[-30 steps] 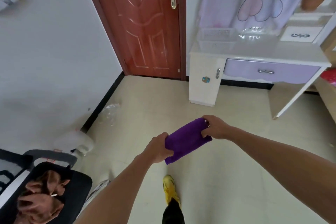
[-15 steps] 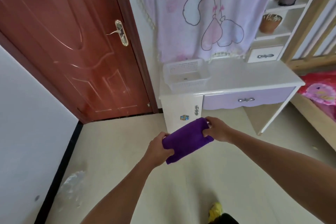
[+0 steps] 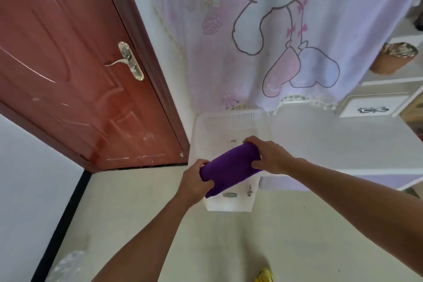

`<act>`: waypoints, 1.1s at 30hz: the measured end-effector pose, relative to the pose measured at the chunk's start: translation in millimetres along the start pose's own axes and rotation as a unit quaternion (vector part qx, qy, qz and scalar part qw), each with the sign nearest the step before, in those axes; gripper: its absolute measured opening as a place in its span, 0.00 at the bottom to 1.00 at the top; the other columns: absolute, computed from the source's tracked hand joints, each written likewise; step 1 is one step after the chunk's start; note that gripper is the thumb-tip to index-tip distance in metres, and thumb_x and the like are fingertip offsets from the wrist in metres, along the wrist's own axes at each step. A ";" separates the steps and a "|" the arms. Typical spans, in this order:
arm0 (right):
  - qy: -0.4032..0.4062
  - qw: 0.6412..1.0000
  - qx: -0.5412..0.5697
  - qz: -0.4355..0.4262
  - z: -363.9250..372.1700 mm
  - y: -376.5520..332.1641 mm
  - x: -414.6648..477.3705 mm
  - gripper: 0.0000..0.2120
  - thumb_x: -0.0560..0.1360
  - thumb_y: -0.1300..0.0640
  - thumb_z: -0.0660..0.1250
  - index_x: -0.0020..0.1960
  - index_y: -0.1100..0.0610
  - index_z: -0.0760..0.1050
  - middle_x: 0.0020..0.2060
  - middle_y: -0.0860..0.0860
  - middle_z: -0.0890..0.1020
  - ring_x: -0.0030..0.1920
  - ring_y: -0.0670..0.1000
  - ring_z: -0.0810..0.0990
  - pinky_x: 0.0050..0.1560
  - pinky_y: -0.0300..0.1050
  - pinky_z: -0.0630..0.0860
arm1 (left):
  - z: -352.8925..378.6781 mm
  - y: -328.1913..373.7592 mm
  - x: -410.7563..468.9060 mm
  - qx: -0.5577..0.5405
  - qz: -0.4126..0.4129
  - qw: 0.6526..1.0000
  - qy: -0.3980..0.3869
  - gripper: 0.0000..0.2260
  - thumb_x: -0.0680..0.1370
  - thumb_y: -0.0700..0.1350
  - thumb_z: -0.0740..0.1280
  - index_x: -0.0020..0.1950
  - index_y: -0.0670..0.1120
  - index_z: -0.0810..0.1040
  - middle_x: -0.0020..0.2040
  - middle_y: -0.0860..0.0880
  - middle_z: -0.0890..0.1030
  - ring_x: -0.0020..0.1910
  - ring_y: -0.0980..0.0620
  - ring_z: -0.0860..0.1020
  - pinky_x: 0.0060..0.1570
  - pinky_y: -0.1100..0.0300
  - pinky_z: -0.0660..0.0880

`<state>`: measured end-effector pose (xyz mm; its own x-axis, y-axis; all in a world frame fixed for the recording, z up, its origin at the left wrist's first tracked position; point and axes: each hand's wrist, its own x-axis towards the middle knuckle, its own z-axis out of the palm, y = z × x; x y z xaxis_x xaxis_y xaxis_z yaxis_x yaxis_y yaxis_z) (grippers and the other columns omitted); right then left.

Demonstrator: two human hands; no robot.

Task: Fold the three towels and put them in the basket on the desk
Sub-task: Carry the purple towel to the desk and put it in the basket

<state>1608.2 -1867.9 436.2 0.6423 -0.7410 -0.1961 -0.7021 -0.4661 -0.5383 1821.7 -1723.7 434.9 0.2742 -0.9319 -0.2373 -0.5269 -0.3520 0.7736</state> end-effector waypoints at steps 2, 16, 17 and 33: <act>-0.016 0.997 -0.067 -0.022 -10.7 2.0 35.7 0.28 0.68 0.51 0.69 0.64 0.46 0.63 0.50 0.47 0.79 0.45 0.51 0.76 0.46 0.46 0.74 | -3.2 -1.0 27.6 0.016 -0.010 1.000 -0.006 0.21 0.67 0.37 0.69 0.59 0.49 0.73 0.46 0.55 0.78 0.45 0.57 0.78 0.37 0.68 0.76; -0.038 0.896 -0.412 -0.161 -30.9 19.6 239.5 0.21 0.73 0.51 0.66 0.64 0.53 0.67 0.53 0.52 0.79 0.51 0.53 0.78 0.53 0.47 0.74 | 7.2 -25.1 192.8 0.134 -0.036 0.990 -0.012 0.17 0.71 0.47 0.69 0.59 0.46 0.73 0.52 0.48 0.75 0.46 0.49 0.78 0.44 0.59 0.77; -0.052 0.890 -0.424 -0.161 -31.0 18.3 247.6 0.21 0.73 0.52 0.65 0.64 0.54 0.67 0.53 0.53 0.79 0.52 0.53 0.78 0.54 0.48 0.73 | 12.1 -27.2 196.1 0.129 -0.047 0.990 -0.015 0.17 0.72 0.48 0.68 0.59 0.46 0.73 0.52 0.48 0.75 0.46 0.50 0.78 0.46 0.58 0.78; -0.207 0.801 -0.458 -0.326 45.3 -8.3 333.3 0.13 0.78 0.64 0.58 0.61 0.61 0.72 0.60 0.58 0.72 0.55 0.59 0.74 0.40 0.49 0.64 | 65.0 -33.4 210.6 0.150 -0.240 0.959 0.005 0.29 0.76 0.49 0.65 0.73 0.42 0.59 0.61 0.44 0.73 0.58 0.45 0.75 0.55 0.54 0.75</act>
<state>1842.0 -2089.1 338.2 0.8780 -0.0601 -0.4749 0.0151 -0.9881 0.1529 1844.7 -1913.9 320.9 0.5505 -0.6551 -0.5174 -0.5453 -0.7515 0.3713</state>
